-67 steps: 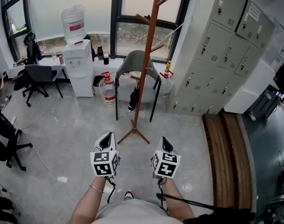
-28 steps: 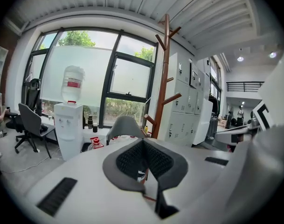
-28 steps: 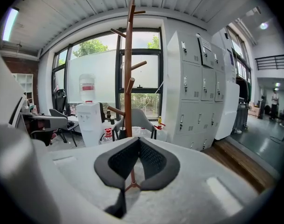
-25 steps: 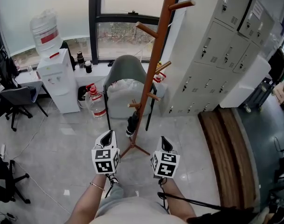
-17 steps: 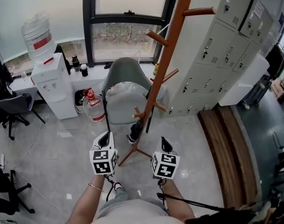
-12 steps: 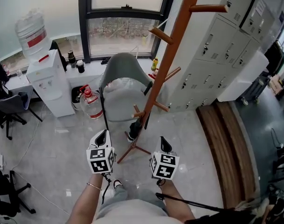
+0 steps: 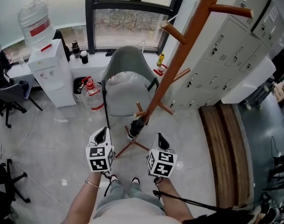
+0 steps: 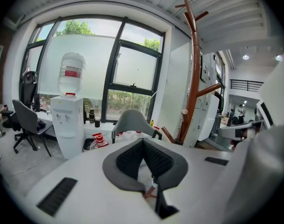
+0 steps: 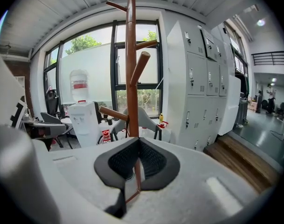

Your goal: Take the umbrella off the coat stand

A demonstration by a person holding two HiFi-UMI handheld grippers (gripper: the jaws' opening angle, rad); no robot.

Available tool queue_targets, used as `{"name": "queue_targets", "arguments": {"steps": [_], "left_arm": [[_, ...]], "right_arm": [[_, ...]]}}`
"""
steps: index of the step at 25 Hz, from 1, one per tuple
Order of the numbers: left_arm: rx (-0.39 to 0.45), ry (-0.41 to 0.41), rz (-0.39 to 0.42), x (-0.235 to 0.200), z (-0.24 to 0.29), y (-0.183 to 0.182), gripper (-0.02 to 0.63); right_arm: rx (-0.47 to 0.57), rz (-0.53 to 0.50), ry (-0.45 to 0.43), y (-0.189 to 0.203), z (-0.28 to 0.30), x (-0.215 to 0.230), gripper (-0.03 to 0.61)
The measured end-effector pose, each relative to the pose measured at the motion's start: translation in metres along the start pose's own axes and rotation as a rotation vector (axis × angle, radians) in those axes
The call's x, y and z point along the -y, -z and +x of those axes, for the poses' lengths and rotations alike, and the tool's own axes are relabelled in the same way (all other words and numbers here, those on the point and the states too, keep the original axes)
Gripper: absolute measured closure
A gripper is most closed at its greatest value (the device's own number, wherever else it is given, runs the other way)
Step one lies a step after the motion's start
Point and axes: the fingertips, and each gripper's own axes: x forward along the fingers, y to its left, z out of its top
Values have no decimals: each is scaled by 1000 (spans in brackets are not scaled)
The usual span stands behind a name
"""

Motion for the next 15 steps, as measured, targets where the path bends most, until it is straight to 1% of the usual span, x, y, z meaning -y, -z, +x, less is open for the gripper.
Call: {"name": "queue_targets", "arguments": {"steps": [4, 10, 15], "left_arm": [[-23, -17, -26, -1, 2, 14, 612], [-53, -27, 13, -17, 10, 31, 612], [-97, -35, 6, -27, 13, 63, 612]], "right_arm": [[-53, -9, -31, 11, 5, -3, 572], [-98, 13, -66, 33, 21, -22, 574], [-157, 15, -65, 67, 30, -28, 574]]}}
